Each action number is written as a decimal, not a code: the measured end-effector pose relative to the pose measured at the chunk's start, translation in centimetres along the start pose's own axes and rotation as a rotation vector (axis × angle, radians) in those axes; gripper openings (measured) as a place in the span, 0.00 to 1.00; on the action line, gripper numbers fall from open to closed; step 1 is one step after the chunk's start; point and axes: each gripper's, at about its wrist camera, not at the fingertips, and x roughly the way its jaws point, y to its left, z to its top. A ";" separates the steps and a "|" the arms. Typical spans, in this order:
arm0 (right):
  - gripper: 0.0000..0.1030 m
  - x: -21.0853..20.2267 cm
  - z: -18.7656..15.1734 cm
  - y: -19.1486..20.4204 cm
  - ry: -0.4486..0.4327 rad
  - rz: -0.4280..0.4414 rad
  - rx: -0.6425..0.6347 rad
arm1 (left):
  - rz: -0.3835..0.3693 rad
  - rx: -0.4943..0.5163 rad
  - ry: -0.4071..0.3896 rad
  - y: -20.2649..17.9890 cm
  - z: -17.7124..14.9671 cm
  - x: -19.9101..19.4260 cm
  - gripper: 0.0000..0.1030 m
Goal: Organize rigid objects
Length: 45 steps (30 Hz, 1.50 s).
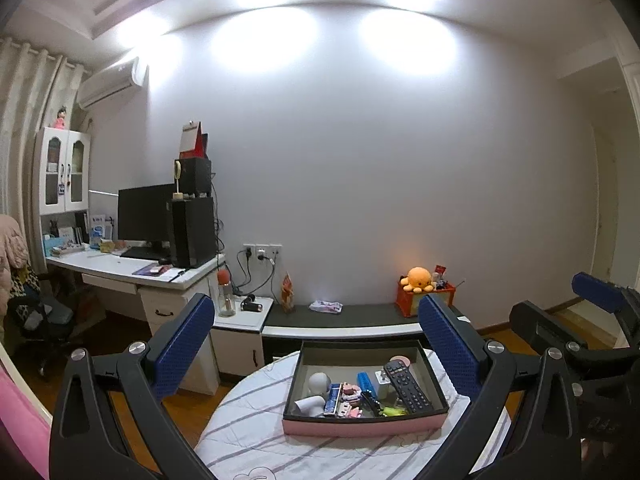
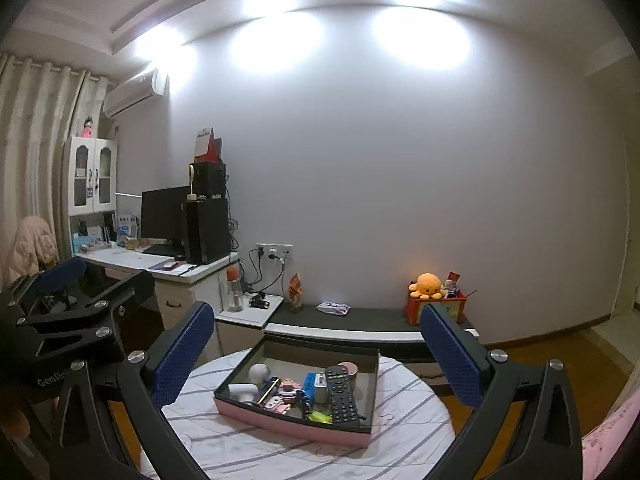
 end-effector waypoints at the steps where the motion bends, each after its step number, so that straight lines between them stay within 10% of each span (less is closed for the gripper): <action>1: 1.00 0.0 0.0 0.1 -0.001 -0.001 -0.001 | 0.000 -0.003 0.001 0.1 0.0 0.0 1.00; 45: 1.00 1.0 1.2 0.7 0.012 -0.031 -0.055 | 0.014 0.036 0.021 -0.7 1.4 1.7 1.00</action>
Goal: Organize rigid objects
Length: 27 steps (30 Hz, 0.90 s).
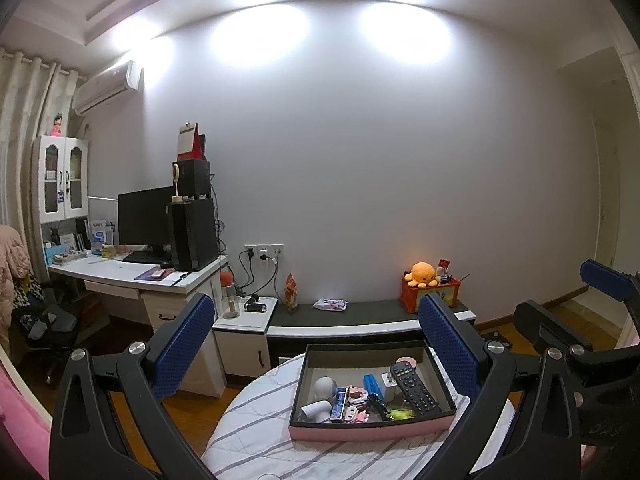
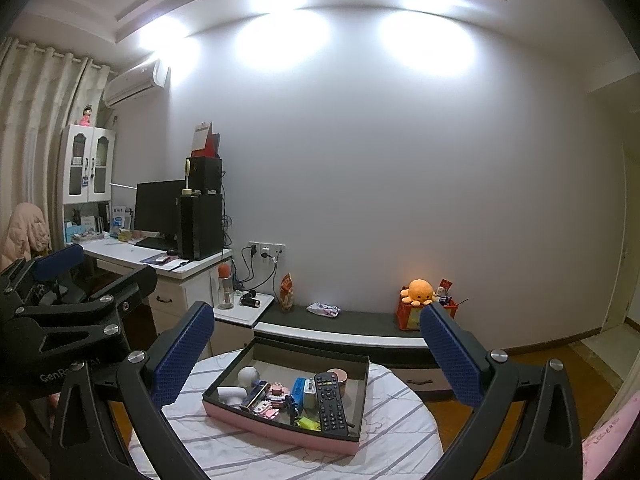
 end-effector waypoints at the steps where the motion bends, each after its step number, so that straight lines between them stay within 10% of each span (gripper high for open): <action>1: 1.00 0.0 0.0 0.0 0.000 -0.001 -0.002 | 0.002 0.001 0.000 0.0 0.0 0.0 1.00; 27: 1.00 -0.8 -0.4 0.3 0.007 0.009 -0.006 | 0.024 0.009 -0.041 0.4 -0.7 -1.2 1.00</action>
